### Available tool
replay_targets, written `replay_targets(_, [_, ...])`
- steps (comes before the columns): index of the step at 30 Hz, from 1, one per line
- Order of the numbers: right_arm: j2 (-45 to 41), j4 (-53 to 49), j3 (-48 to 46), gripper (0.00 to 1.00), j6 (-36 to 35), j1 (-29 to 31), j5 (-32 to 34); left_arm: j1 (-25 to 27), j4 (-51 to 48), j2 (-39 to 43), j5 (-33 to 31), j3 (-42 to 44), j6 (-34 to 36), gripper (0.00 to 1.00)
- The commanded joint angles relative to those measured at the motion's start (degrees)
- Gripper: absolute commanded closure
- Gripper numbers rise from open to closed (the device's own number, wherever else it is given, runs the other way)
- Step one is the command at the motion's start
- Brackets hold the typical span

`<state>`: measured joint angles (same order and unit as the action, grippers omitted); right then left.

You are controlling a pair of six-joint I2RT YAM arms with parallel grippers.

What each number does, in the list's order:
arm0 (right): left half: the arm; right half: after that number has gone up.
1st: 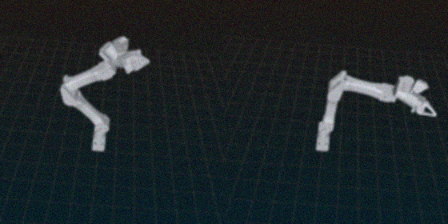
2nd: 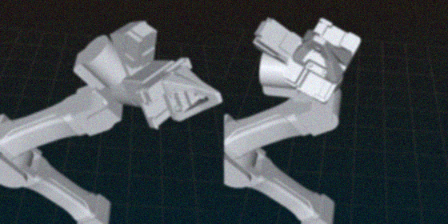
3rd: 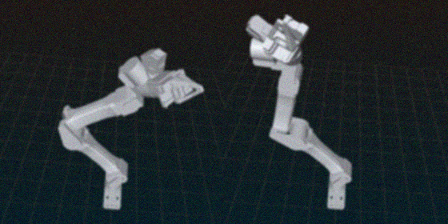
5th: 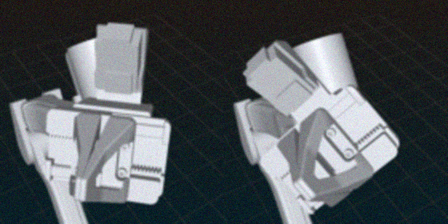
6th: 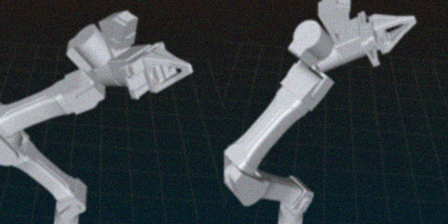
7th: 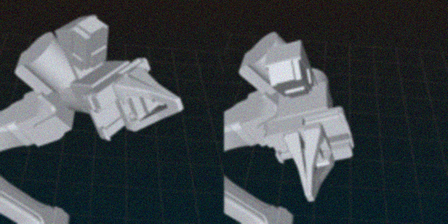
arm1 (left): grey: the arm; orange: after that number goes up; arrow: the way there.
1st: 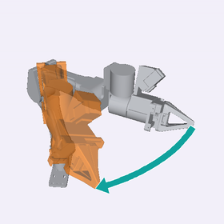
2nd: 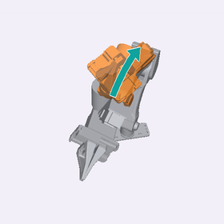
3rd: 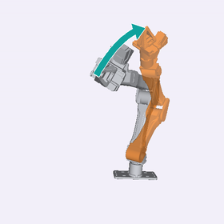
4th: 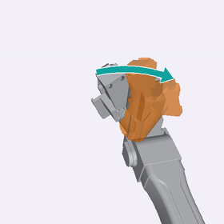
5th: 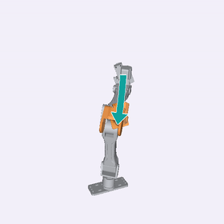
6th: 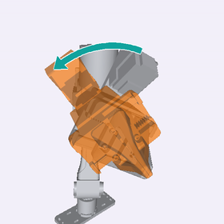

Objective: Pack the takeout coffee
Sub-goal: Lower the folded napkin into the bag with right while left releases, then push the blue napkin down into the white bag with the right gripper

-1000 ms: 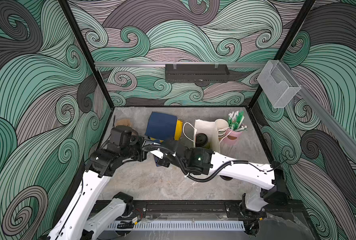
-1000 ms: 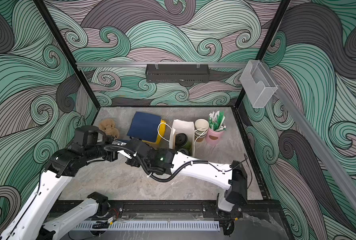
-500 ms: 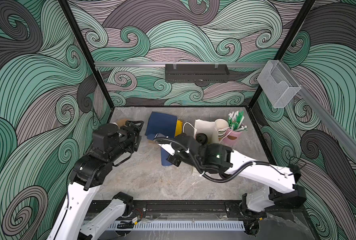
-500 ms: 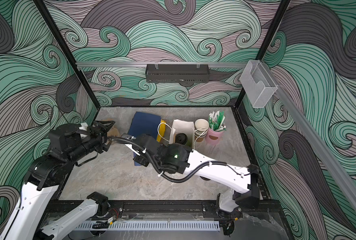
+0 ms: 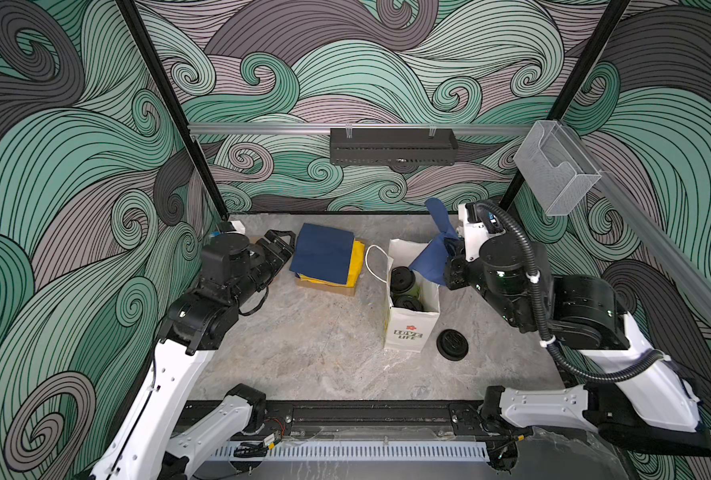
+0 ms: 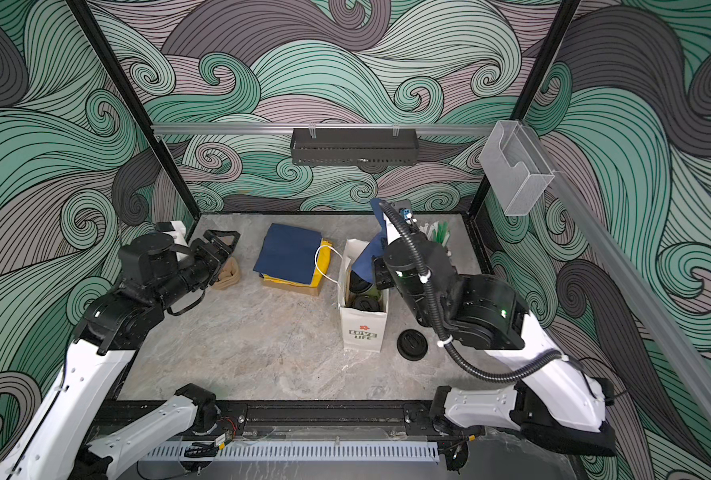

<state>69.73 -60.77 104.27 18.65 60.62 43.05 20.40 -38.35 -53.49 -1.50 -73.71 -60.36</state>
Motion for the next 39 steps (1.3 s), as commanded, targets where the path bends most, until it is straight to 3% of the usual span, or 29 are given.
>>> replay_targets(1, [4.2, -2.88, -1.57, 1.0, 2.94, -2.66, -0.68, 0.27, 1.53, 0.07, 2.98, 0.05, 1.85, 0.2])
replay_targets(19, [19.27, -16.05, -1.86, 1.0, 6.9, -13.53, -27.1, 0.28, 0.2, 0.9, 2.69, 3.6, 0.77, 0.2])
replay_targets(31, [24.39, -11.64, -5.27, 1.0, 7.44, -18.12, -30.39, 0.31, 0.32, 0.86, 2.99, 5.07, 0.51, 0.2])
replay_targets(33, [24.87, -10.97, -5.68, 0.95, 7.28, -18.42, -31.33, 0.26, 0.32, 0.88, 2.99, 5.24, 0.59, 0.2])
replay_targets(39, [22.6, -11.0, -4.79, 0.59, 7.9, -18.43, -31.67, 0.17, 0.13, 0.94, 2.88, 6.0, 0.48, 0.2])
